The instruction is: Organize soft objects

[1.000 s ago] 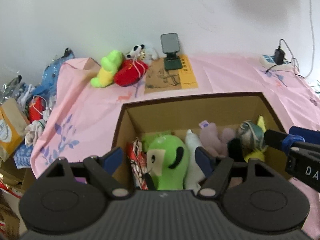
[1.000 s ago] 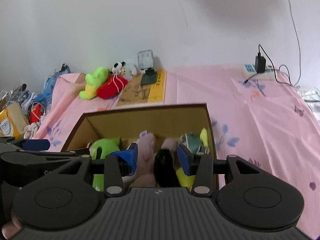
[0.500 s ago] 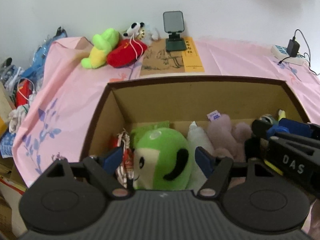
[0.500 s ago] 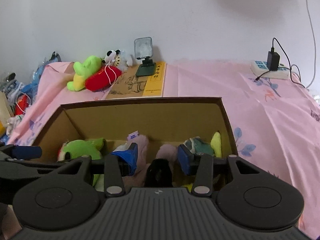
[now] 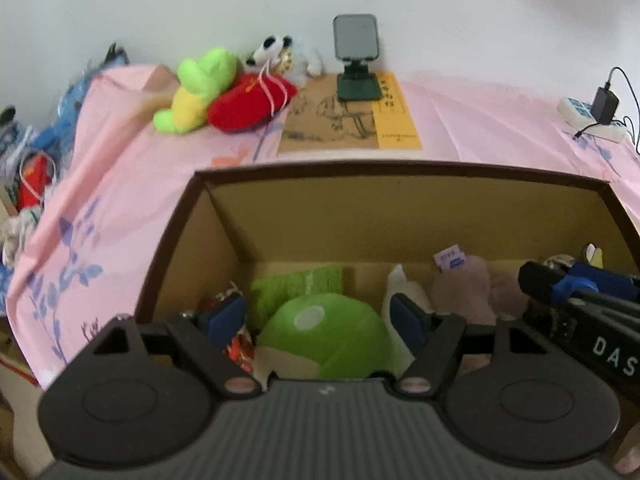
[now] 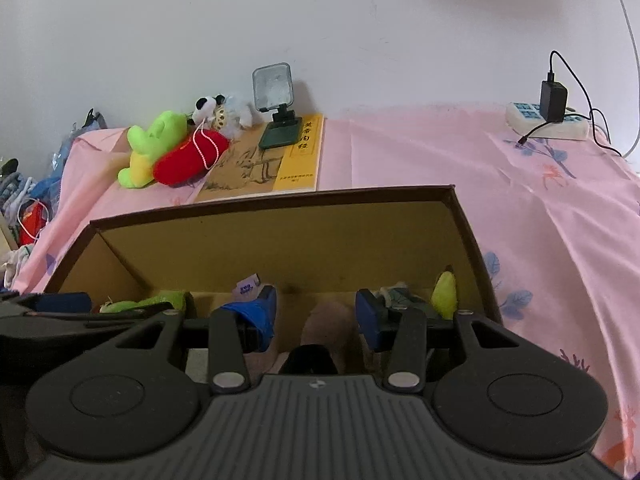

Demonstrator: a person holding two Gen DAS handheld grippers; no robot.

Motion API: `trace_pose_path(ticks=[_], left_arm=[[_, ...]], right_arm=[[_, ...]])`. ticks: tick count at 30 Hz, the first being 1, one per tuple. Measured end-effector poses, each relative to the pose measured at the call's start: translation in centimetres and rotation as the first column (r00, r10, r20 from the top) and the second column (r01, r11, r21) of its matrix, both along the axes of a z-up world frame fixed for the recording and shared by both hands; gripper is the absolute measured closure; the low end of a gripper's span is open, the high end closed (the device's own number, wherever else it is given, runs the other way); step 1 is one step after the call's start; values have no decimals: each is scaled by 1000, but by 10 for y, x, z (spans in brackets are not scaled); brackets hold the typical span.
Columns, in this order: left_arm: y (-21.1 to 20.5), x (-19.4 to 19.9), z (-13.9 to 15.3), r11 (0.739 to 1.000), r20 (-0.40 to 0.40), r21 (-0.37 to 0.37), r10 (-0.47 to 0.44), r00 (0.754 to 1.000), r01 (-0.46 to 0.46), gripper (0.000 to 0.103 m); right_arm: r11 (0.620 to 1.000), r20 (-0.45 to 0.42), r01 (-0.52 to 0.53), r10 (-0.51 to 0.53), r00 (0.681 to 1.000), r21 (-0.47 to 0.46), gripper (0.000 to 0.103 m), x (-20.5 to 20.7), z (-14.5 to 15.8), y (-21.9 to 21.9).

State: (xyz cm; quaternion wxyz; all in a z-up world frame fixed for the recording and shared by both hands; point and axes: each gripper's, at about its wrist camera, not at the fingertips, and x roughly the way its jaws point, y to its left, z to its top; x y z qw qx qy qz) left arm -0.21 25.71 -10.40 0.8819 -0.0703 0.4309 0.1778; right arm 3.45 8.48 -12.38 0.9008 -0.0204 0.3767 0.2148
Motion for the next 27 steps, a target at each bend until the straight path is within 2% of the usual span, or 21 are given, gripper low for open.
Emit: trace_pose_path(ticks=[4,10,27], left_arm=[[1,1,-2,1000,-8,-11,1,1000,-1,30],[-6,4,-5,999,-28,41,-28,999,29,30],[-2,3,-4,1000,-10,19,-15,1000,15,30]], right_arm=[[1000,-28,6,-6,1000,17,75,5,-3,-2],[1000,-7,-7,7,1000,-11,75,2,-3,3],[1000,-4,10,-10,1000,-16,75,2,-4,3]])
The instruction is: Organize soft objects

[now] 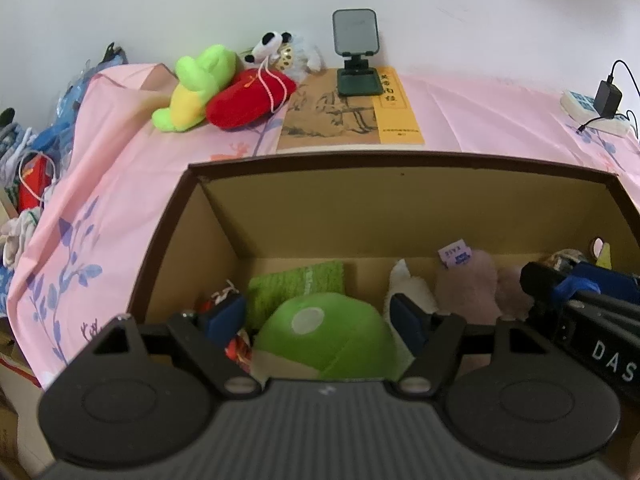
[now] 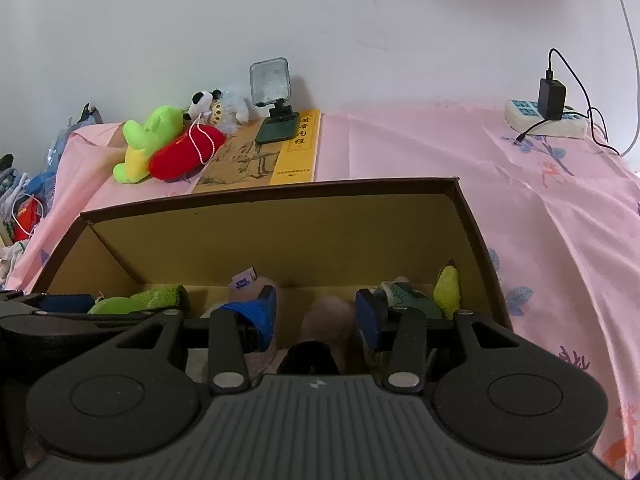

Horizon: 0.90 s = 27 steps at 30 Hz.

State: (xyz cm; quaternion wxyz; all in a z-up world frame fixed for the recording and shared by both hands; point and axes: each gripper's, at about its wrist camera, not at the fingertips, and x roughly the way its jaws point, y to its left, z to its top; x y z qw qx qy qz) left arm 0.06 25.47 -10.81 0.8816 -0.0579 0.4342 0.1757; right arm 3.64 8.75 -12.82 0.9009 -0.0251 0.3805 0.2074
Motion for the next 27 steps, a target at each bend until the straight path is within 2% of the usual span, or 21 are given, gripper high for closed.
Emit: trace_pose_path(ticks=[27], left_arm=[[-2,0,0,1000,1,20,-2,1000,2,30]], right_arm=[[1000,-2,14,-14,1000,-1,75,1,-1,-1]])
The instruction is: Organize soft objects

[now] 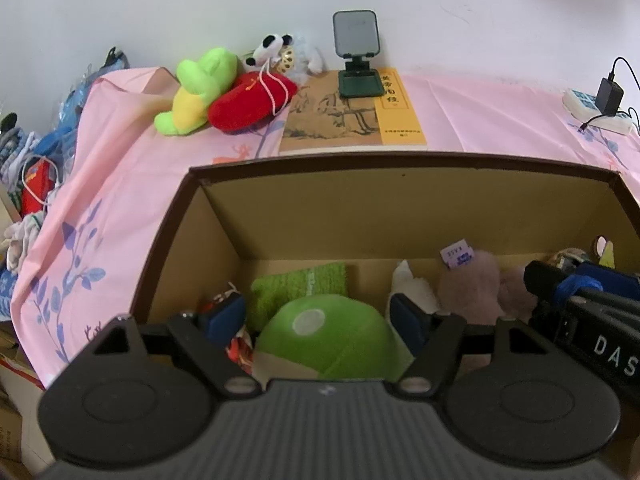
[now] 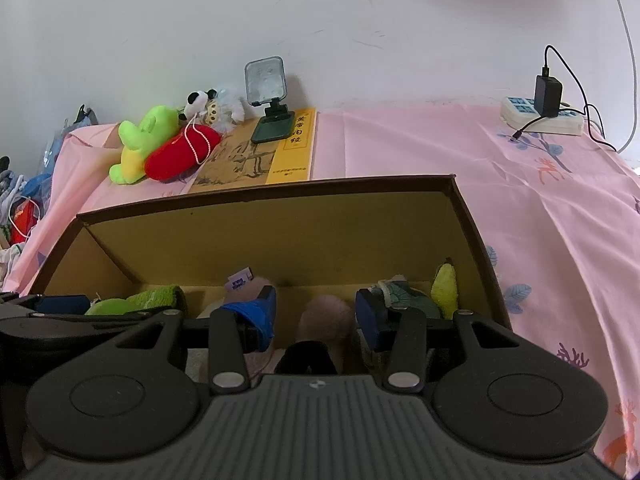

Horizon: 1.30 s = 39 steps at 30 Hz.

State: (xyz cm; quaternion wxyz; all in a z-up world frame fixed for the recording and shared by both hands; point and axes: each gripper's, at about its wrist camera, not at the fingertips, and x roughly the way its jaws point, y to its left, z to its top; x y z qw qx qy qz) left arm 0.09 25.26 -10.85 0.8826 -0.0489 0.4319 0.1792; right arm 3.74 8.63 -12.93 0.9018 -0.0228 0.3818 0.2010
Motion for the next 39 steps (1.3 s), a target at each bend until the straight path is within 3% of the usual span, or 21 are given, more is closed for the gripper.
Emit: trace_pose_path(ticks=[39], left_arm=[[4,3,-2,1000,-29,6,9,1000,-8,30]], right_arm=[[1000,1,-10,10,1000,-2,75,-2,-1,3]])
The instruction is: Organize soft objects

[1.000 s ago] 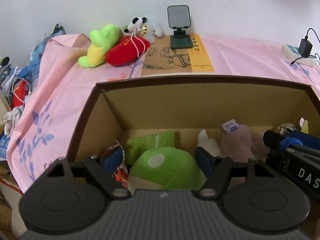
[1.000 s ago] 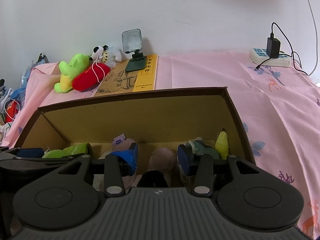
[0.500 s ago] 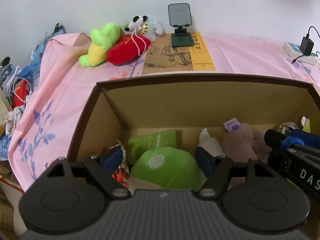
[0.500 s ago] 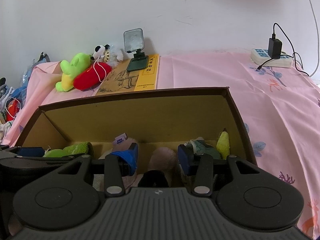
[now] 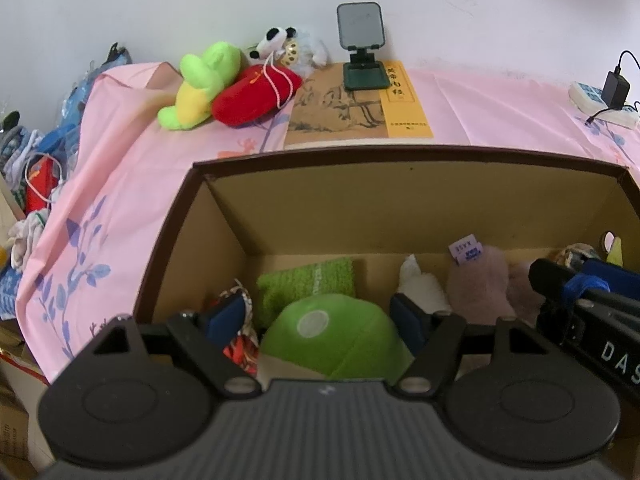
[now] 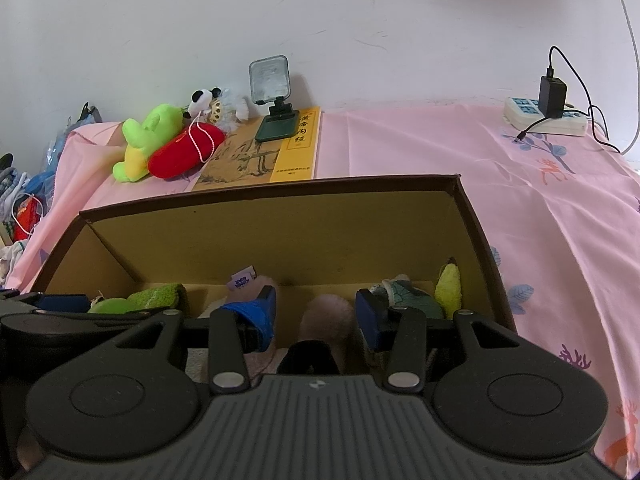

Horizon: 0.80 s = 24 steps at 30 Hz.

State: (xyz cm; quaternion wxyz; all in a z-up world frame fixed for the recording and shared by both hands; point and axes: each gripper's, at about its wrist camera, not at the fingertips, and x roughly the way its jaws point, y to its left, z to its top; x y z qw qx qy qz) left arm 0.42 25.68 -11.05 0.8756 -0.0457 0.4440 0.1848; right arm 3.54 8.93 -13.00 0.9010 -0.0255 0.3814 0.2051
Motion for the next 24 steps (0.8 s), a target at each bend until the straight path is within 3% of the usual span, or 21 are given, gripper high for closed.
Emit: trace_pose_path(ticks=[24], left_arm=[[-2,3,-1,1000,-16,-2,-17,1000,17,30]], right_arm=[[1000,-8,-7,7,1000,8,75,2,-1,1]])
